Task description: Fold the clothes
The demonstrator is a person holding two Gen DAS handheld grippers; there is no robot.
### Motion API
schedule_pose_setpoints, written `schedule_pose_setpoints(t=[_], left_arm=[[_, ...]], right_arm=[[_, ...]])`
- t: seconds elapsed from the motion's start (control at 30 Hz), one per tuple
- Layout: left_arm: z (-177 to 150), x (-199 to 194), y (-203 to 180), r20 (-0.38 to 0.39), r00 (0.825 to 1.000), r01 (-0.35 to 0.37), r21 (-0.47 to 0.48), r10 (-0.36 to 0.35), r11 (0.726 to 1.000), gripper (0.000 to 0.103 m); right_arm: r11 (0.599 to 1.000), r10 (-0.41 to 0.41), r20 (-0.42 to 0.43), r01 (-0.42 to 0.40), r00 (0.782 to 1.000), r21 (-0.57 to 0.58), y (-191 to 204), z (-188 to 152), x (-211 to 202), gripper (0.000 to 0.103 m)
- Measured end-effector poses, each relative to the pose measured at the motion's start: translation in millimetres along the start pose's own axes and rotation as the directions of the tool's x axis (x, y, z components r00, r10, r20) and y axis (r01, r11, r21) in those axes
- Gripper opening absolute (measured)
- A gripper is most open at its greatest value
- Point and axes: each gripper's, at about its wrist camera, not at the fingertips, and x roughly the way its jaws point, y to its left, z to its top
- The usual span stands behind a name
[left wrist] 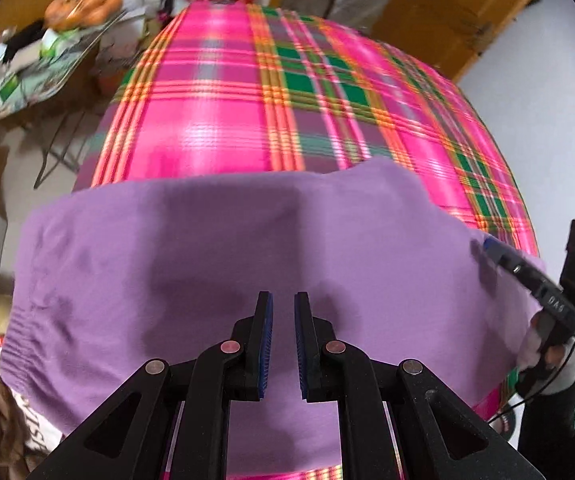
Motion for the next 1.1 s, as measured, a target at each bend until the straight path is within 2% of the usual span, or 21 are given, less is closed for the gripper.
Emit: schedule_pose_setpoints(t=[0.07, 0.17, 0.2, 0.23, 0.27, 0.43, 0.47, 0.53, 0.57, 0.6, 0.7, 0.8, 0.93, 1.0, 1.03, 1.07, 1.1], left_arm=[[0.1, -1.1, 7.3, 0.001, 1.000, 0.001, -0.012, -0.001, 1.000, 0.011], [0.5, -2.1, 14.9, 0.000, 1.000, 0.010, -0.024, -0.010, 1.000, 0.011], [0.3, -2.1, 16.7, -0.001, 1.000, 0.013, -0.027, -0.013, 1.000, 0.011], [-1.2, -1.4, 17.6, -0.004, 1.000, 0.014, -0.026, -0.014, 1.000, 0.011], [-1.6, -0.6, 20.7, -0.008, 1.000, 0.014, -0.025, -0.015, 1.000, 0.011], [-10.1, 4.4, 42.2, -0.030, 0.999, -0.019, -0.029, 0.018, 0.999, 0.011], [-11.9, 4.6, 46.8, -0.030, 0.999, -0.024, -0.031, 0.023, 0.999, 0.010], [-14.6, -0.2, 54.1, -0.014, 1.000, -0.027, -0.028, 0.026, 0.999, 0.010], [-16.7, -3.4, 57.7, -0.009, 0.999, -0.033, -0.032, 0.033, 0.999, 0.010], [-17.8, -5.1, 60.4, -0.008, 0.999, -0.033, -0.042, 0.032, 0.999, 0.010], [-19.8, -10.2, 66.3, -0.004, 0.999, -0.038, -0.069, 0.038, 0.997, 0.010], [-16.3, -12.1, 67.5, 0.002, 0.999, -0.038, -0.088, 0.038, 0.995, 0.010], [-11.2, -7.7, 60.5, 0.010, 0.999, -0.030, -0.080, 0.031, 0.996, 0.010], [-13.1, -7.8, 58.5, 0.007, 1.000, -0.026, -0.074, 0.027, 0.997, 0.010], [-14.1, -7.9, 58.0, 0.005, 1.000, -0.024, -0.073, 0.025, 0.997, 0.010], [-13.5, -7.3, 57.1, 0.004, 1.000, -0.024, -0.075, 0.024, 0.997, 0.010], [-14.1, -8.0, 57.3, 0.003, 1.000, -0.022, -0.078, 0.022, 0.997, 0.010]], right_arm=[[0.997, -0.033, -0.027, 0.031, 0.999, -0.073, 8.9, 8.1, 8.0, 0.042], [0.992, -0.015, -0.083, 0.005, 0.996, -0.123, 15.9, 15.5, 28.2, 0.038], [0.990, -0.006, -0.111, -0.009, 0.994, -0.139, 19.7, 16.7, 37.9, 0.032], [0.988, -0.021, -0.118, 0.002, 0.993, -0.154, 21.4, 15.4, 41.4, 0.013], [0.985, -0.036, -0.125, 0.014, 0.992, -0.170, 23.1, 14.1, 44.7, 0.005], [0.996, -0.052, -0.054, 0.048, 0.997, -0.072, -0.1, 22.4, 33.8, 0.002], [0.995, -0.086, -0.042, 0.084, 0.995, -0.044, -7.1, 23.1, 33.2, 0.000], [0.990, -0.141, -0.031, 0.141, 0.989, 0.000, -18.9, 24.2, 31.5, 0.000], [0.991, -0.132, -0.030, 0.133, 0.991, 0.034, -24.8, 23.8, 29.2, 0.000], [0.991, -0.113, -0.021, 0.114, 0.993, 0.072, -28.6, 23.7, 25.2, 0.001], [0.997, -0.049, 0.025, 0.048, 0.998, 0.056, -18.6, 21.0, 6.9, 0.002], [0.999, 0.042, -0.019, -0.042, 0.999, -0.013, 3.9, 14.7, 10.4, 0.003], [1.000, -0.012, -0.076, 0.010, 0.997, -0.022, -6.1, 2.1, 13.8, 0.003], [0.995, -0.085, -0.029, 0.086, 0.996, 0.044, -34.7, -1.3, -8.8, 0.003], [0.989, -0.123, -0.007, 0.123, 0.992, 0.080, -49.3, -3.0, -20.3, 0.011], [0.980, -0.162, 0.013, 0.159, 0.987, 0.116, -63.9, -4.7, -31.8, 0.028], [0.978, -0.171, 0.034, 0.166, 0.985, 0.125, -73.7, -6.5, -45.4, 0.038]])
